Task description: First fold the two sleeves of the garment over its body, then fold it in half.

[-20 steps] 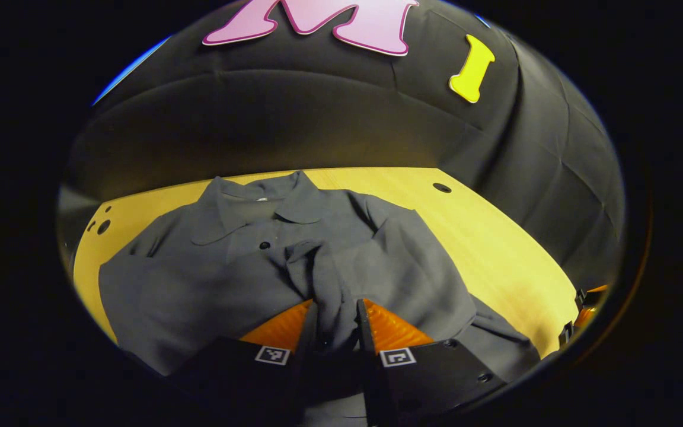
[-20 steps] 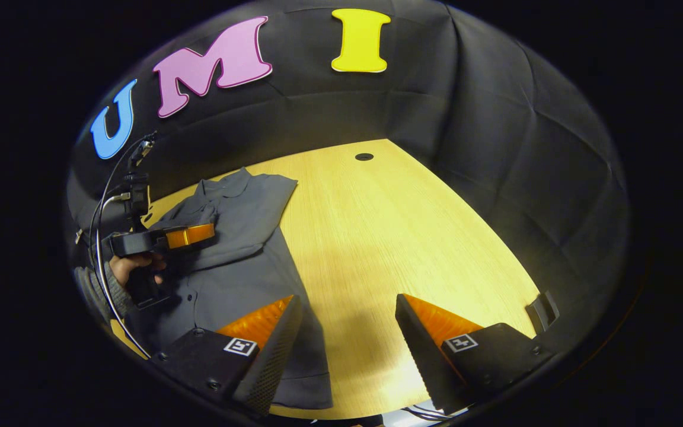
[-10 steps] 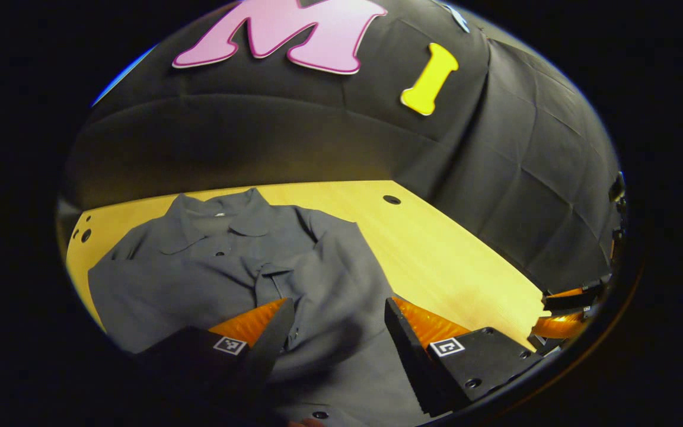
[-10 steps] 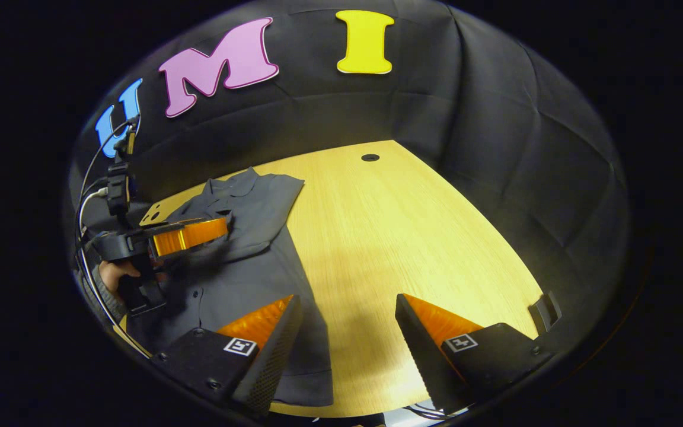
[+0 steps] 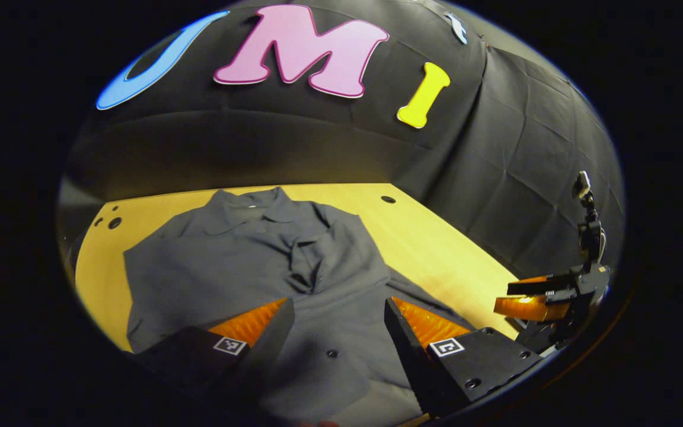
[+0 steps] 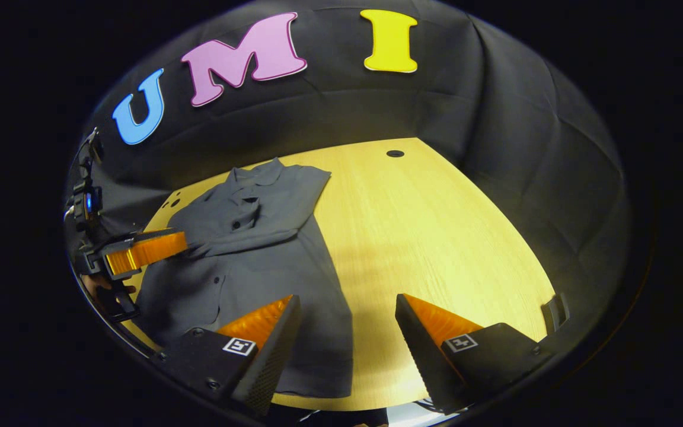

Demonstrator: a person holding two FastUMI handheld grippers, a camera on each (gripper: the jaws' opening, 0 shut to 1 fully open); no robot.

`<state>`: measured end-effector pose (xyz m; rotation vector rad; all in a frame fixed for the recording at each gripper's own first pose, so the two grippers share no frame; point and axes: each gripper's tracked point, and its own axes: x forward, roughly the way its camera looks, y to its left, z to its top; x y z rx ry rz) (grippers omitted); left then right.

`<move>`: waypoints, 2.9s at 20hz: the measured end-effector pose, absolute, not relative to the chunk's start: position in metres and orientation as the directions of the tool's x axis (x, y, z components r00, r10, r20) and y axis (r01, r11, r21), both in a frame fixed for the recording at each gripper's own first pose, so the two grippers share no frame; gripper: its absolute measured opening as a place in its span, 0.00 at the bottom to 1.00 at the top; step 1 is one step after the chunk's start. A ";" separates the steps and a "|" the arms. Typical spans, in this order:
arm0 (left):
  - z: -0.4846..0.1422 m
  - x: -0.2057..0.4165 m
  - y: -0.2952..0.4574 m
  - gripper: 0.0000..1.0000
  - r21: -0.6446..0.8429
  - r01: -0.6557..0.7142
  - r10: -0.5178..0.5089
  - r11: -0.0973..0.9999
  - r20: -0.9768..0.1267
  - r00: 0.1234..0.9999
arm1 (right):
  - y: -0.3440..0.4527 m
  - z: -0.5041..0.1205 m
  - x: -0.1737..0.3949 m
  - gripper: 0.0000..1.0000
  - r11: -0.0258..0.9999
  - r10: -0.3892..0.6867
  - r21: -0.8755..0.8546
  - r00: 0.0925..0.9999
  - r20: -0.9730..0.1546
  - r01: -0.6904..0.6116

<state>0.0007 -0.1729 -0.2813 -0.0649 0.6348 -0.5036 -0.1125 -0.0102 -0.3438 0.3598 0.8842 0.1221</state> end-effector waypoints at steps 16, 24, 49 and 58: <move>-0.353 -0.130 0.046 0.96 -0.069 0.097 -0.116 0.993 -0.736 0.667 | 0.023 -0.380 -0.163 0.99 0.953 0.284 0.295 0.517 -0.808 -0.064; -0.380 -0.144 0.064 0.95 -0.051 0.074 -0.086 0.996 -0.780 0.619 | 0.031 -0.410 -0.191 0.99 0.941 0.302 0.337 0.445 -0.843 -0.001; -0.354 -0.119 0.050 0.06 -0.092 0.077 -0.120 0.993 -0.787 0.606 | 0.065 -0.353 -0.143 0.05 0.911 0.380 0.403 0.551 -0.743 -0.086; -0.260 -0.043 0.046 0.06 -0.143 0.077 -0.151 0.987 -0.636 0.757 | 0.052 -0.266 -0.061 0.05 0.896 0.351 0.435 0.747 -0.565 -0.092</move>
